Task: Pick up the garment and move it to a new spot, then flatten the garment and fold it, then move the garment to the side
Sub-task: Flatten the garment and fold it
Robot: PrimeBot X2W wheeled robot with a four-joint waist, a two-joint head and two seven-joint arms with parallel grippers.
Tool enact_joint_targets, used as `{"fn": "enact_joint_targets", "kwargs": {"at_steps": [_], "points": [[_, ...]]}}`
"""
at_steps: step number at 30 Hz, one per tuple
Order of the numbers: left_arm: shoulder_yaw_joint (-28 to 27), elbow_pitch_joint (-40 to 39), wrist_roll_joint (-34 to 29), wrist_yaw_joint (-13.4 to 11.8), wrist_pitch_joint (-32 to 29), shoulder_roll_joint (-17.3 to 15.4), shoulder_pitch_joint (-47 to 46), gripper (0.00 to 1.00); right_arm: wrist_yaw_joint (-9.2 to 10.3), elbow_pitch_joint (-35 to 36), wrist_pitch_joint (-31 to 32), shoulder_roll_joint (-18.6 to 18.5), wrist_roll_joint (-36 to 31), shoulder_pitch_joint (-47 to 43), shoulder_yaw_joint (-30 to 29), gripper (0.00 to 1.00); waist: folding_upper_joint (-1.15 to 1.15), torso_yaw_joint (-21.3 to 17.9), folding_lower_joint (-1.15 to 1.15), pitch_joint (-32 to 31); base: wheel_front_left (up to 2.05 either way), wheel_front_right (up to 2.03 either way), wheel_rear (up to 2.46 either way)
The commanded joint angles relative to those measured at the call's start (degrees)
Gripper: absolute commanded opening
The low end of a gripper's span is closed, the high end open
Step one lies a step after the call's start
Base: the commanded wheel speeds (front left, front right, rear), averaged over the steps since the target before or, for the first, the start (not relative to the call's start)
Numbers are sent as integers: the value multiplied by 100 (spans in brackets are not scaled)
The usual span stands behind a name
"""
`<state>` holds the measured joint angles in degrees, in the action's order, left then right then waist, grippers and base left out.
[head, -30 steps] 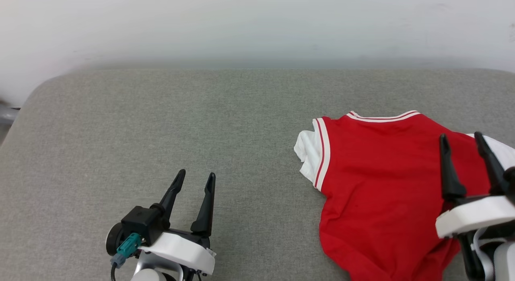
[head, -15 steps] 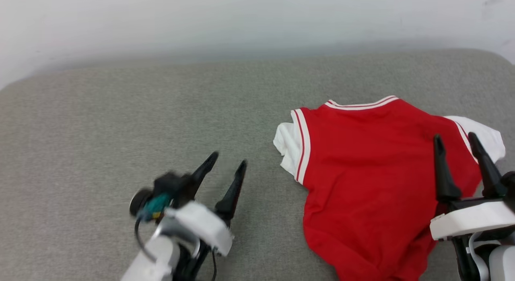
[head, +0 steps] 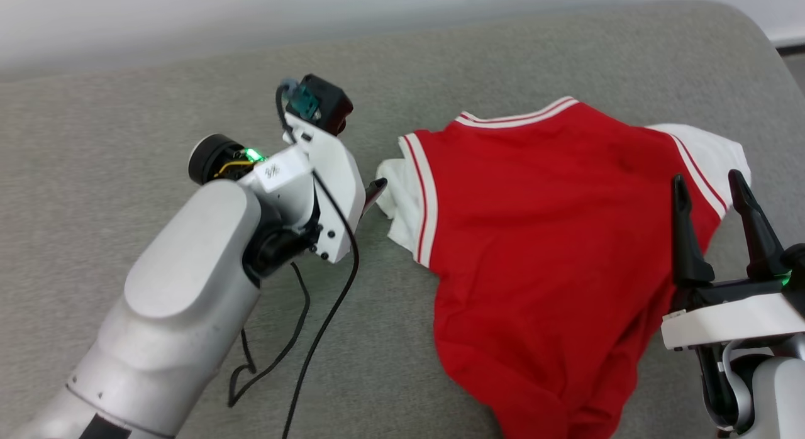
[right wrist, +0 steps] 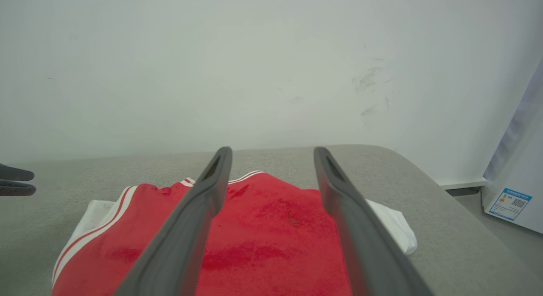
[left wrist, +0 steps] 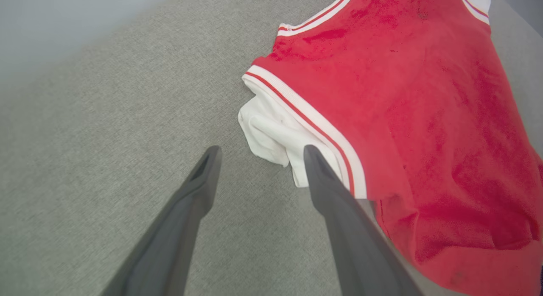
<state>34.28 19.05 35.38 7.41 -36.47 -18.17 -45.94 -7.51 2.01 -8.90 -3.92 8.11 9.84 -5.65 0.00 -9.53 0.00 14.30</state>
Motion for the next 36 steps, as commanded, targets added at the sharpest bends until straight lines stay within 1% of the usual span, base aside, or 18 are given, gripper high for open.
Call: {"fn": "enact_joint_targets", "kwargs": {"at_steps": [1, 3, 5, 9, 13, 18, 25, 26, 27, 28, 31, 34, 36], "points": [[39, 111, 162, 12, -244, 5, -132, 100, 4, -28, -68, 39, 27, 87, 24, 100, 0, -213, 0, 210, 0, 0, 0], [76, 244, 272, 12, -550, -62, -401, 100, 5, -77, -119, 59, 39, 106, 50, 100, 0, -309, 0, 289, 0, 0, 0], [91, 403, 405, 11, -780, -50, -562, 100, 5, -128, -167, 76, 49, 143, 67, 100, 0, -395, 0, 355, 0, 0, 0], [126, 675, 443, 4, -1055, -28, -831, 100, 5, -207, -243, 96, 36, 211, 153, 100, 0, -540, 0, 478, 0, 0, 0], [136, 974, 425, -50, -1107, 12, -963, 100, 4, -278, -314, 105, 46, 277, 207, 100, 0, -657, 0, 600, 0, 0, 0], [256, 1274, 306, -48, -1037, -55, -1033, 100, 5, -343, -382, 110, 120, 344, 282, 100, 0, -799, 0, 755, 0, 0, 0], [490, 1602, 333, -12, -912, -124, -730, 100, 5, -441, -455, 110, 183, 302, 285, 100, 0, -860, 0, 820, 0, 0, 0], [525, 1634, 375, -5, -918, -118, -663, 74, 5, -444, -463, 109, 171, 294, 271, 100, 0, -847, 0, 808, 0, 0, 0], [548, 1655, 415, 0, -899, -122, -601, 23, 5, -447, -464, 110, 159, 287, 251, 100, 0, -829, 0, 793, 0, 0, 0], [552, 1664, 452, 0, -855, -132, -552, 0, 5, -445, -458, 110, 137, 278, 228, 100, 0, -800, 0, 769, 0, 0, 0], [515, 1663, 533, 2, -624, -209, -456, 0, 5, -421, -416, 110, 76, 255, 198, 100, 0, -687, 0, 646, 0, 0, 0], [448, 1579, 560, 0, -273, -345, -385, 0, 5, -397, -323, 108, -19, 225, 155, 100, 0, -529, 0, 465, 0, 0, 0], [354, 1472, 654, 2, -23, -377, -292, 0, 4, -374, -259, 109, -78, 201, 126, 100, 0, -399, 0, 321, 0, 0, 0]]}}
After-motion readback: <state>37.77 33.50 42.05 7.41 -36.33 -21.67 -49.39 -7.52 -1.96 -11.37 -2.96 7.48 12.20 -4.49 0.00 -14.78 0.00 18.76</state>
